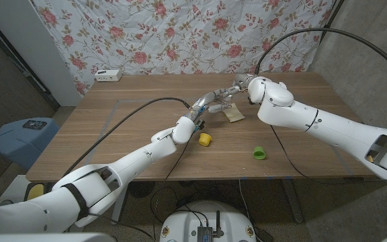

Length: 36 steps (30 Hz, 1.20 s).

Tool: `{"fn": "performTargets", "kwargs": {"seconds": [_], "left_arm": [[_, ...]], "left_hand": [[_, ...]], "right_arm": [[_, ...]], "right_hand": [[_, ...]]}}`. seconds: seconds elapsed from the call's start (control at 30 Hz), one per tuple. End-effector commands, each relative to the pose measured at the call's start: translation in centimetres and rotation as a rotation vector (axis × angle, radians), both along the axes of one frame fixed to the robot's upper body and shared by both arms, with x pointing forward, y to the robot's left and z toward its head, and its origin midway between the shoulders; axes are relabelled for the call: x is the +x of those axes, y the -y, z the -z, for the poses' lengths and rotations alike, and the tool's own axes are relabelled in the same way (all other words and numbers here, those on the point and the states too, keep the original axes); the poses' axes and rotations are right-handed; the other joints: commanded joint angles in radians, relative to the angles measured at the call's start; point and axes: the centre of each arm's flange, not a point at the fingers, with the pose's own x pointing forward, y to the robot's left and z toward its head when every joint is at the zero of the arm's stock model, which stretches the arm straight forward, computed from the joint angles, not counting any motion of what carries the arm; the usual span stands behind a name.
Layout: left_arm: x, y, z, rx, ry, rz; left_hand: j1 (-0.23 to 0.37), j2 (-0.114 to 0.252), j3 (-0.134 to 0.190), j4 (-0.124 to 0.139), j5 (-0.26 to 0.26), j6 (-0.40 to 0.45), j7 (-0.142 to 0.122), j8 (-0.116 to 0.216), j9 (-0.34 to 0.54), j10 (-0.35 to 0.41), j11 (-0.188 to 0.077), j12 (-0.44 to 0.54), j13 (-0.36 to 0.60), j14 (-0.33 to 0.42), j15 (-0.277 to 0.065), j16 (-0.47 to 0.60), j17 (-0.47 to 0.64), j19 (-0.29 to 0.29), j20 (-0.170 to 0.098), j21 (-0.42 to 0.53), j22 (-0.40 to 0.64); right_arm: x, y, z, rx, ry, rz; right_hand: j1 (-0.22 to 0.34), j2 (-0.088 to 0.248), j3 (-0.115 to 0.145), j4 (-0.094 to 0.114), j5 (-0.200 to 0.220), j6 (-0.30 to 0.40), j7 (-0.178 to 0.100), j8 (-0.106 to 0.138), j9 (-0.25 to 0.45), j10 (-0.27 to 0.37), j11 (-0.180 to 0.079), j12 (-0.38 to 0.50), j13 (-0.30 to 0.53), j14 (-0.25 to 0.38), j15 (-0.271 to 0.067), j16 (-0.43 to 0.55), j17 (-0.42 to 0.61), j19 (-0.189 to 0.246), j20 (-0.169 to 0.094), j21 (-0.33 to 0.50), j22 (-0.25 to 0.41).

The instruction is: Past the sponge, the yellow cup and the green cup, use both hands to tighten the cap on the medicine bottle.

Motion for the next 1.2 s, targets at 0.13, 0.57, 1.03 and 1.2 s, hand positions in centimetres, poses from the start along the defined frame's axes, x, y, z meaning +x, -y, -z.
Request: {"fn": "performTargets", "kwargs": {"seconds": [0.13, 0.57, 1.03, 1.2], "left_arm": [[0.39, -0.12, 0.0, -0.01, -0.007, -0.007], [0.9, 0.19, -0.32, -0.011, -0.011, -0.012], [0.9, 0.56, -0.36, -0.008, -0.005, -0.002], [0.78, 0.56, -0.35, -0.008, -0.005, -0.004]], "left_hand": [[0.002, 0.007, 0.007, -0.001, 0.008, 0.003, -0.001, 0.0, 0.003, 0.037, -0.036, 0.002, 0.003, 0.006, -0.063, 0.005, 0.002, -0.004, -0.04, 0.0, 0.002], [0.003, 0.008, 0.008, -0.001, 0.008, 0.003, 0.0, 0.0, 0.003, 0.037, -0.035, 0.003, 0.003, 0.005, -0.062, 0.004, 0.001, -0.005, -0.039, 0.0, 0.002], [0.003, 0.005, 0.007, -0.003, 0.008, 0.003, -0.002, 0.0, 0.003, 0.038, -0.034, 0.003, 0.003, 0.003, -0.066, 0.004, 0.001, -0.004, -0.041, 0.0, 0.002], [0.003, 0.006, 0.007, -0.002, 0.008, 0.003, -0.002, 0.0, 0.003, 0.039, -0.034, 0.003, 0.003, 0.004, -0.064, 0.004, 0.001, -0.004, -0.04, 0.0, 0.002]], "right_arm": [[0.63, -0.28, -0.28, -0.012, 0.03, 0.033], [1.31, -0.08, -0.56, 0.0, 0.032, 0.03], [1.07, 0.21, -0.55, -0.007, 0.03, 0.016], [0.83, 0.36, -0.48, -0.003, 0.032, 0.016]], "right_hand": [[-0.014, -0.001, -0.009, 0.001, 0.001, 0.052, 0.0, 0.014, -0.002, 0.034, -0.004, 0.008, 0.002, 0.025, -0.01, 0.007, 0.002, 0.018, -0.003, 0.009, 0.004], [-0.036, -0.005, -0.02, 0.001, 0.002, 0.153, 0.004, 0.042, -0.009, 0.087, -0.012, 0.008, 0.001, 0.058, -0.027, 0.007, 0.002, 0.04, -0.017, 0.008, 0.005], [-0.107, -0.04, -0.057, 0.022, 0.008, 0.099, 0.01, 0.007, -0.018, 0.08, -0.004, -0.011, 0.001, 0.059, -0.025, -0.001, 0.004, 0.033, -0.014, 0.0, 0.005], [-0.135, -0.053, -0.072, 0.03, 0.013, 0.079, 0.014, -0.007, -0.02, 0.076, 0.001, -0.016, 0.001, 0.056, -0.018, -0.005, 0.005, 0.025, -0.009, -0.005, 0.005]]}}
